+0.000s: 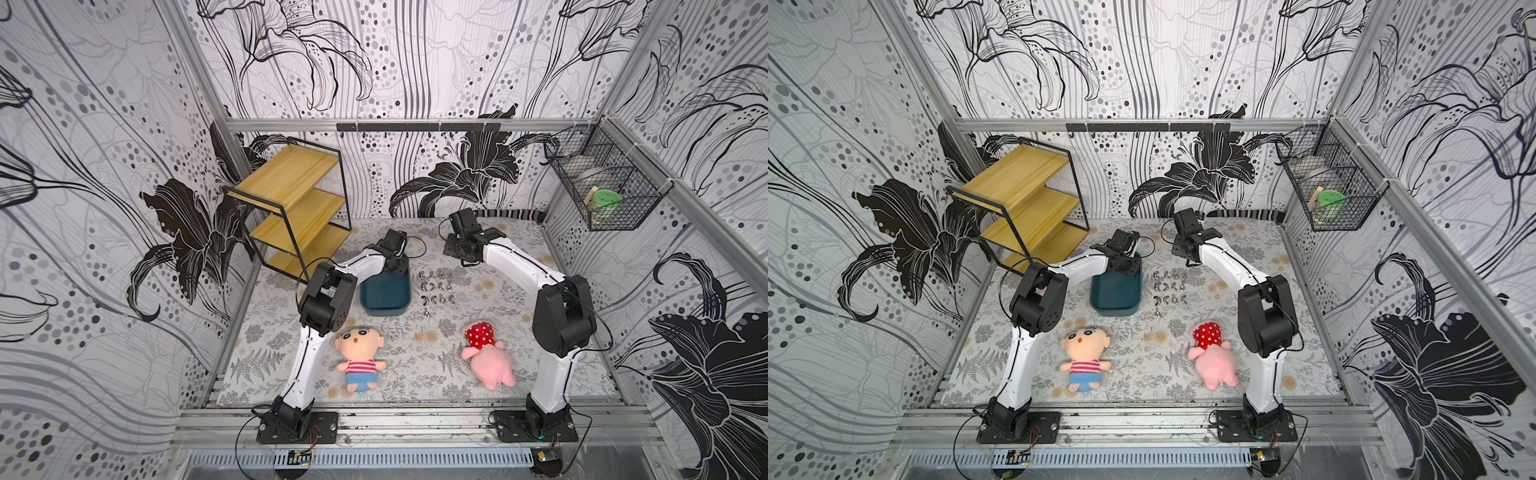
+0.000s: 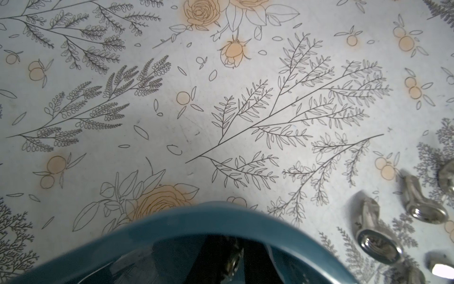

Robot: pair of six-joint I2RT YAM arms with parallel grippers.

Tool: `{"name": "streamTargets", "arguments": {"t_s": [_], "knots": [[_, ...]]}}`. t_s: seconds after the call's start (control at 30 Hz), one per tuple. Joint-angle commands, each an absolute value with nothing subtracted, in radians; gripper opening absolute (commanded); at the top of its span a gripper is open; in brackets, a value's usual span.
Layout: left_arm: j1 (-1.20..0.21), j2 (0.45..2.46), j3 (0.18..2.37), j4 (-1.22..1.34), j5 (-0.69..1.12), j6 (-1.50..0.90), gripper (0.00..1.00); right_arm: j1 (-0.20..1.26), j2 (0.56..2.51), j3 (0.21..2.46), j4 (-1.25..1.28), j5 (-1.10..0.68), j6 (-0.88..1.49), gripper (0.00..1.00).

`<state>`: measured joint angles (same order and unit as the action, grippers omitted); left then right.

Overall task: Take out the wing nut from the storage box
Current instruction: Pick up the wing nut from the storage box.

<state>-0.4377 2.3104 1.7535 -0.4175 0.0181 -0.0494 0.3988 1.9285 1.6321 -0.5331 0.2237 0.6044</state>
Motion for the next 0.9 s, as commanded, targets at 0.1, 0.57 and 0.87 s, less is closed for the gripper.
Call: {"name": "streamTargets", "arguments": {"t_s": [0.1,0.57,0.87], "knots": [[-0.431,2.326,1.735,-0.396,0.027,-0.04,0.15,0.402,1.918,1.613,-0.525,0.216,0.597,0.53],[-0.428,2.147,1.644,-0.371,0.056,-0.094,0.06,0.402,1.9,1.585,-0.516,0.209,0.6,0.53],[-0.469,1.981,1.554,-0.38,0.039,-0.129,0.05,0.402,1.88,1.556,-0.509,0.214,0.603,0.53]]}}
